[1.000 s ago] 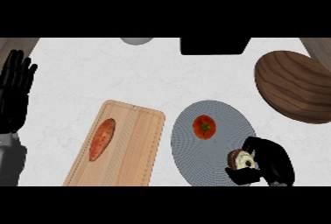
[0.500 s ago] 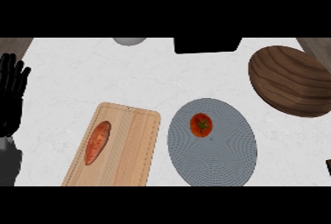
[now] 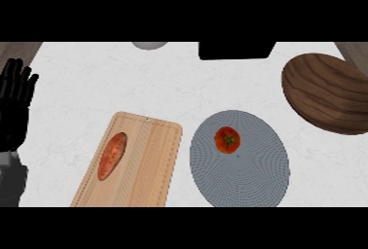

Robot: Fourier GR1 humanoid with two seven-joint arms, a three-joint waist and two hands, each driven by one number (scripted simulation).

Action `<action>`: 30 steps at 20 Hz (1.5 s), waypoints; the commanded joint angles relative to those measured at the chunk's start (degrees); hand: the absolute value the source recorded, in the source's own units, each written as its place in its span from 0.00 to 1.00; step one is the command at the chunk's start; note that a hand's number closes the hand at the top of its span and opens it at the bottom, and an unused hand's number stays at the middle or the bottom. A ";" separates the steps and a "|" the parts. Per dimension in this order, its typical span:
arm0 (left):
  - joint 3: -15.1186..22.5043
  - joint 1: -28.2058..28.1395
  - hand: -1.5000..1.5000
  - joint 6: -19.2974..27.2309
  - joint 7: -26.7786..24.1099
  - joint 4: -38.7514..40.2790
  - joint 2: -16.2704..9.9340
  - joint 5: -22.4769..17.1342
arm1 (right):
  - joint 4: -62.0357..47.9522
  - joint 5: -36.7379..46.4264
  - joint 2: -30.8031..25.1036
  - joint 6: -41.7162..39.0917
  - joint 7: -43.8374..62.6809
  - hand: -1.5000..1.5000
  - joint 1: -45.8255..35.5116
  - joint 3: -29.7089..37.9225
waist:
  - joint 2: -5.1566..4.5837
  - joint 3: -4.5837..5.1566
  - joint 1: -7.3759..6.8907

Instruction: Pick the cupcake from the placemat and place it in the bowl

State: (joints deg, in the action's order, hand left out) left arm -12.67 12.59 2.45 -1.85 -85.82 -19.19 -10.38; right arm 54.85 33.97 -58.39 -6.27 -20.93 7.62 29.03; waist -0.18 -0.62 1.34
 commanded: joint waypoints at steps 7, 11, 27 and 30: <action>0.53 2.85 0.50 -0.56 1.70 0.63 -0.68 0.11 | -18.88 -10.26 -11.44 -6.19 -27.96 1.00 -8.26 10.62 | -0.02 0.31 -1.96; 1.24 2.23 0.50 0.26 2.01 -0.08 0.18 0.94 | -24.42 -13.16 -15.06 -14.05 -31.72 1.00 -13.15 11.61 | -0.02 0.37 -2.58; 2.49 3.83 0.50 -0.88 -1.12 3.76 1.89 2.26 | -16.07 -12.75 -10.15 -26.17 -9.50 1.00 -39.04 -5.96 | -0.20 0.68 -3.21; 4.19 3.56 0.50 1.12 1.76 -0.01 3.06 3.64 | -14.51 -11.01 -6.63 -25.33 -5.62 1.00 -42.18 -9.37 | -0.04 0.64 -2.93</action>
State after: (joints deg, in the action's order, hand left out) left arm -10.70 16.50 1.61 -0.51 -84.50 -18.34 -8.80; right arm 37.90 21.78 -67.88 -29.29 -30.93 -29.40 23.63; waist -0.30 0.00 -1.89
